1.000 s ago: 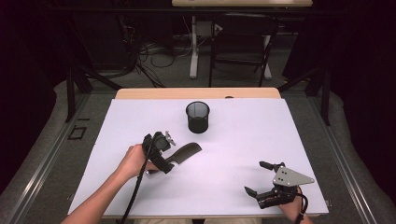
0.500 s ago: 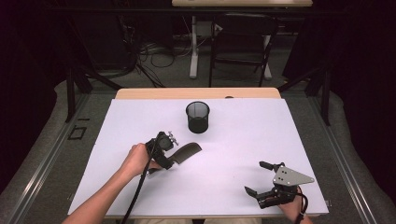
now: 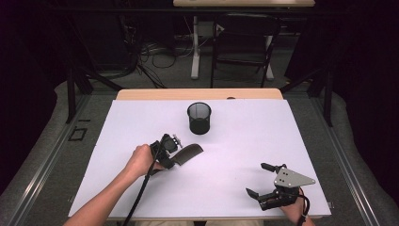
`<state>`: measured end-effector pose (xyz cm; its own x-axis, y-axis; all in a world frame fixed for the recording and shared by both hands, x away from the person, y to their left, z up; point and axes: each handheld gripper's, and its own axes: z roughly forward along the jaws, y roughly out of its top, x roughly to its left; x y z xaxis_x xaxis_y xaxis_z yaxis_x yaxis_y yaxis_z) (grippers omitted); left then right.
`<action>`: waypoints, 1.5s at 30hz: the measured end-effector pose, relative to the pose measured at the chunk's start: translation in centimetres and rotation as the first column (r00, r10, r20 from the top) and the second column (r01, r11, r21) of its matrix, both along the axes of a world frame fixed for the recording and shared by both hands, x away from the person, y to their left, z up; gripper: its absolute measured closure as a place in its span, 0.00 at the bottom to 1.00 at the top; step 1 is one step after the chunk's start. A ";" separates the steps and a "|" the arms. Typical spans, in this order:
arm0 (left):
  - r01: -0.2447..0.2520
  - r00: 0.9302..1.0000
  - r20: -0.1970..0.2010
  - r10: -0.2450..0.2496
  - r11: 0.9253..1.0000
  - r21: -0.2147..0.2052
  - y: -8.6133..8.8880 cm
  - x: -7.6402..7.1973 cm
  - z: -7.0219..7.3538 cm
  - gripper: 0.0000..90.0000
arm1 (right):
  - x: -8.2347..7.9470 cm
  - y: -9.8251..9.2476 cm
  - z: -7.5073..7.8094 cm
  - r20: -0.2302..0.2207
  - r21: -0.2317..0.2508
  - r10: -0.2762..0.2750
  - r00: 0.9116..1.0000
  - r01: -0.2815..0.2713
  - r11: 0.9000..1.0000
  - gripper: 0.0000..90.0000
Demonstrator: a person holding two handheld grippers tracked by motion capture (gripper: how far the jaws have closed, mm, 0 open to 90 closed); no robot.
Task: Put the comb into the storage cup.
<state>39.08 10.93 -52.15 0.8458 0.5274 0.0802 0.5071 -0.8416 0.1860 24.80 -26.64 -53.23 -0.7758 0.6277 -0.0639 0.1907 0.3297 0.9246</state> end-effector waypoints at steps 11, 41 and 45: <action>-0.016 1.000 -0.027 0.016 1.000 0.002 0.0 0.5 -0.3 0.71 | 0.0 0.0 0.0 -0.001 -0.001 0.009 1.000 -0.009 1.000 0.01; -0.025 0.999 -0.032 0.024 0.999 -0.028 0.3 0.4 0.0 0.81 | 0.1 0.2 -0.2 -0.014 -0.009 0.022 1.000 -0.022 1.000 0.01; -0.016 1.000 -0.011 0.016 0.999 -0.041 0.6 0.1 0.6 0.81 | 0.1 0.1 -0.2 -0.014 -0.011 0.021 1.000 -0.021 1.000 0.01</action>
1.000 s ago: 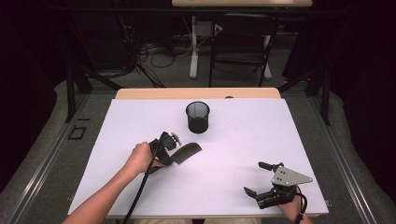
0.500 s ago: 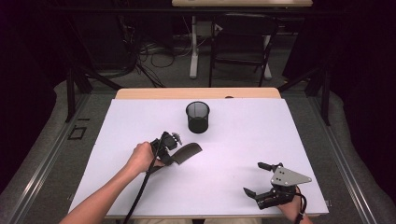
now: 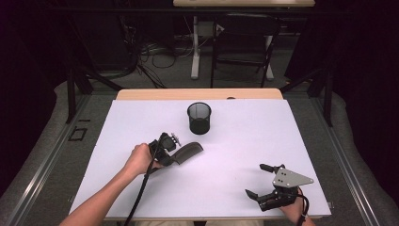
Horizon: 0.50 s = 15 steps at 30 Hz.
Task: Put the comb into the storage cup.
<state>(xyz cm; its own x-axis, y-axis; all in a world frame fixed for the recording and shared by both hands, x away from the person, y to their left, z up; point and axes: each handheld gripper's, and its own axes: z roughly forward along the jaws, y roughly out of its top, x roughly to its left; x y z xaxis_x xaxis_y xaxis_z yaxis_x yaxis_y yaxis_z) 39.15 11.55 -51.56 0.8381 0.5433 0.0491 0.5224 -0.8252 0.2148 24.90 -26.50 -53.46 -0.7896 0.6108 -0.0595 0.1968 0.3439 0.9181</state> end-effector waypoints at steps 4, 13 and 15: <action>0.002 1.000 0.021 -0.002 0.999 -0.042 0.5 -0.4 0.6 0.81 | 0.0 -0.1 0.0 -0.001 0.000 -0.005 1.000 0.005 1.000 0.01; 0.026 0.996 0.088 -0.014 0.992 -0.127 1.5 -1.1 1.7 0.81 | 0.1 -0.1 0.0 0.003 -0.001 -0.014 1.000 0.014 1.000 0.01; 0.025 0.995 0.095 -0.012 0.990 -0.140 1.7 -1.2 1.8 0.81 | 0.1 -0.1 0.0 0.002 0.002 -0.013 1.000 0.013 1.000 0.01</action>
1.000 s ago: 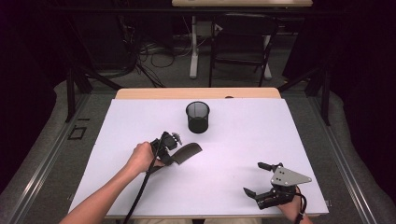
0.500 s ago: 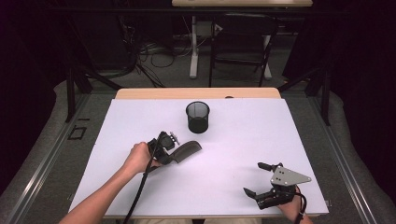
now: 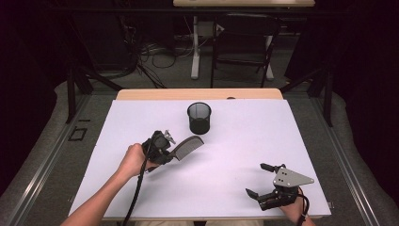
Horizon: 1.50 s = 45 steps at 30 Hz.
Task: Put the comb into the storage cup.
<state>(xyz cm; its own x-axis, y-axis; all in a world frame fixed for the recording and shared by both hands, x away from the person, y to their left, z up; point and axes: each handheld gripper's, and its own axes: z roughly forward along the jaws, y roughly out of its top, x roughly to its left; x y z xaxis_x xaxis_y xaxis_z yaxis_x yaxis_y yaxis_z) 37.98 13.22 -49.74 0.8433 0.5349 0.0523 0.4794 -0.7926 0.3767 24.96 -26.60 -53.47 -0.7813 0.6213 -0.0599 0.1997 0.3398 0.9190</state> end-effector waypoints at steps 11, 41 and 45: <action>-0.014 0.999 0.046 0.017 0.998 -0.062 0.6 -0.5 0.6 0.81 | 0.0 0.0 0.0 0.001 0.000 -0.002 1.000 0.002 1.000 0.01; -0.033 0.978 0.188 0.091 0.956 -0.293 1.7 -1.7 1.6 0.81 | 0.1 -0.1 0.0 -0.002 0.002 -0.012 1.000 0.012 1.000 0.01; -0.030 0.975 0.199 0.099 0.946 -0.324 1.7 -1.8 1.4 0.81 | 0.1 -0.1 0.0 -0.005 -0.001 -0.012 1.000 0.012 1.000 0.01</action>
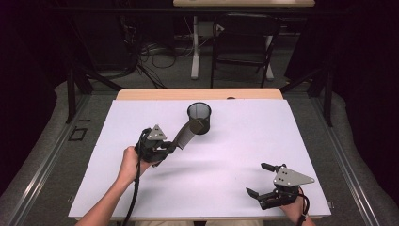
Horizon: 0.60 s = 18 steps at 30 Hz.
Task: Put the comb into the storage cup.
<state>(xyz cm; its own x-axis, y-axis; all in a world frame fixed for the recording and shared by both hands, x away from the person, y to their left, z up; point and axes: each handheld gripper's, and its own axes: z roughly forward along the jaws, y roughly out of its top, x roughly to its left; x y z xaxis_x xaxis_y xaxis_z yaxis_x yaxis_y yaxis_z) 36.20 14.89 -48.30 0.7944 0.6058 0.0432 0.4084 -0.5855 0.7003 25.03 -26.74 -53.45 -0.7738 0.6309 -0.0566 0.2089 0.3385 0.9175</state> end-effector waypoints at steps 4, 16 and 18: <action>0.006 1.000 0.017 -0.005 1.000 -0.019 -0.1 -0.1 -0.1 0.81 | -0.1 0.1 0.0 0.008 0.004 0.001 1.000 -0.001 1.000 0.01; -0.021 0.999 0.030 0.023 0.997 -0.070 0.1 0.2 -0.8 0.81 | 0.0 0.0 0.0 -0.004 0.000 -0.003 1.000 0.003 1.000 0.01; -0.016 0.999 0.031 0.019 0.997 -0.077 0.1 0.2 -0.8 0.81 | 0.1 0.0 0.0 -0.009 -0.001 -0.006 1.000 0.006 1.000 0.01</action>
